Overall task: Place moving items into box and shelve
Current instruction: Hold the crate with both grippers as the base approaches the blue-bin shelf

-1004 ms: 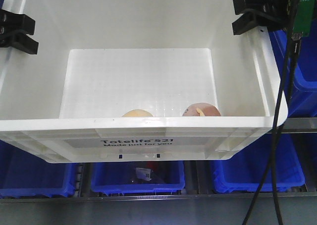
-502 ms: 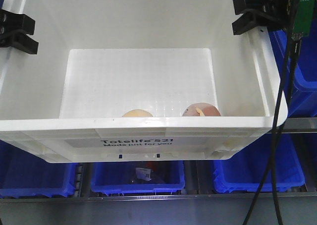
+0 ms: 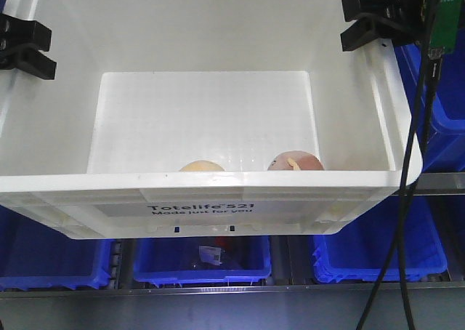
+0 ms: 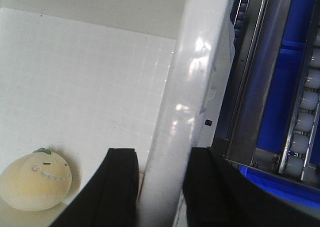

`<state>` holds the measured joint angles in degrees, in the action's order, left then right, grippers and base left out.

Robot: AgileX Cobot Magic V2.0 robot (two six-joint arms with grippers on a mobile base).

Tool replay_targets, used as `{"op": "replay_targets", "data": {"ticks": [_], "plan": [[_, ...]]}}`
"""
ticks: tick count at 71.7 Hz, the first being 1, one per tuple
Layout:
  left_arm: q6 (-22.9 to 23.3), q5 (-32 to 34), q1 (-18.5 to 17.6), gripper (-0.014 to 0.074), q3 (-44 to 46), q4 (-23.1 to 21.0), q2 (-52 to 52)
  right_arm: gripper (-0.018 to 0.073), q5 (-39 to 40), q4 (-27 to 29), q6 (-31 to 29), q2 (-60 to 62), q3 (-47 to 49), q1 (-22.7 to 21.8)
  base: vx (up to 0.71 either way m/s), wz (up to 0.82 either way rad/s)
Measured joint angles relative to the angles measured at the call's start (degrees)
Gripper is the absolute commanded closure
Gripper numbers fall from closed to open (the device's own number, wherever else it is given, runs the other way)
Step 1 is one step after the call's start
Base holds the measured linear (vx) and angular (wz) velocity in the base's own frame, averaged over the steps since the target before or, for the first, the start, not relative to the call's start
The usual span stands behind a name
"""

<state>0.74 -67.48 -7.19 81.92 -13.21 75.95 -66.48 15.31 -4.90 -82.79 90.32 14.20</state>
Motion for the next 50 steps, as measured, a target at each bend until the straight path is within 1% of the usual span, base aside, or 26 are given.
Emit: {"op": "replay_targets", "data": {"ticks": [50], "plan": [[0.0, 0.1, 0.0, 0.0623, 0.0, 0.1, 0.0, 0.0571, 1.0, 0.0, 0.0, -0.2, 0.0, 0.0, 0.00, 0.00]]}}
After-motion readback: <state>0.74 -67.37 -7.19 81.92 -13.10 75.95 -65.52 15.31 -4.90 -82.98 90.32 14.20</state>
